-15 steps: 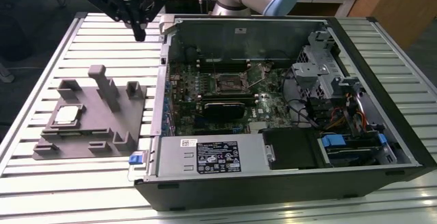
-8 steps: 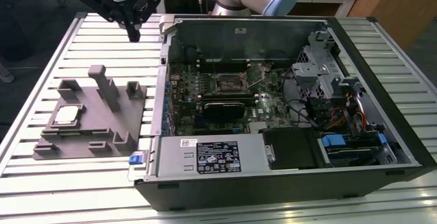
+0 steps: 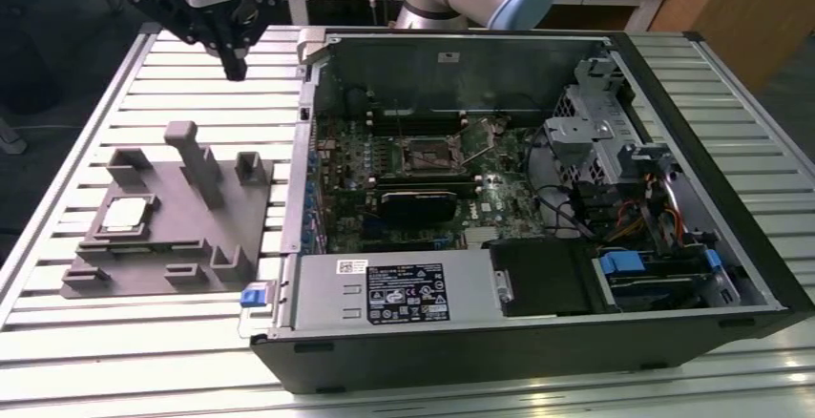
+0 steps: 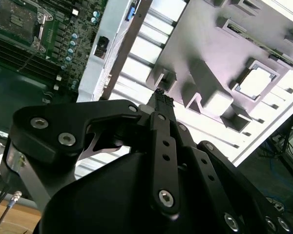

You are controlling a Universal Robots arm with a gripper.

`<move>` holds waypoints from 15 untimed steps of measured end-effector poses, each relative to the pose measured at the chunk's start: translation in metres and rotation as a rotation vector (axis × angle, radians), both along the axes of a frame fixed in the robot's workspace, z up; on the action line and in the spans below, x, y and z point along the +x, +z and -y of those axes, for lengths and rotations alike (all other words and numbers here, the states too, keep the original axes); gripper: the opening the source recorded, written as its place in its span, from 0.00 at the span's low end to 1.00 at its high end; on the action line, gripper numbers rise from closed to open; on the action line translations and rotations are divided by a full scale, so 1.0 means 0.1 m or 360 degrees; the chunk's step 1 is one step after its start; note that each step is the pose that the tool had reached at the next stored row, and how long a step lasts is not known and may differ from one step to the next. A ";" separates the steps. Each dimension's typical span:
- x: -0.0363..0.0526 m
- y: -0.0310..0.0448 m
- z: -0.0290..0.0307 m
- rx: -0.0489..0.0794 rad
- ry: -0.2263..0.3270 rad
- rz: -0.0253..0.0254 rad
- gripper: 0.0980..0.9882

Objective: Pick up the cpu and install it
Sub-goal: 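Reach for the cpu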

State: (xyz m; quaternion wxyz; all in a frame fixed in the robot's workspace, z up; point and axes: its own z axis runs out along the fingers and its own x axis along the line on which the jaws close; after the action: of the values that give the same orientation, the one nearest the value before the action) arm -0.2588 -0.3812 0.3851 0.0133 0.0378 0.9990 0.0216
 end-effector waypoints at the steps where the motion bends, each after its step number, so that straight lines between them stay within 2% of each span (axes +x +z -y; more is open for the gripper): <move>1: -0.014 -0.004 0.000 0.0000 0.0000 -0.00001 0.01; 15: -0.220 -0.056 0.000 0.0000 0.0000 0.00000 0.01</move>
State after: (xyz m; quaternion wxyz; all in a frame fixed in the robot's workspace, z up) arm -0.2809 -0.3812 0.3795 0.0133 0.0378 0.9990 0.0217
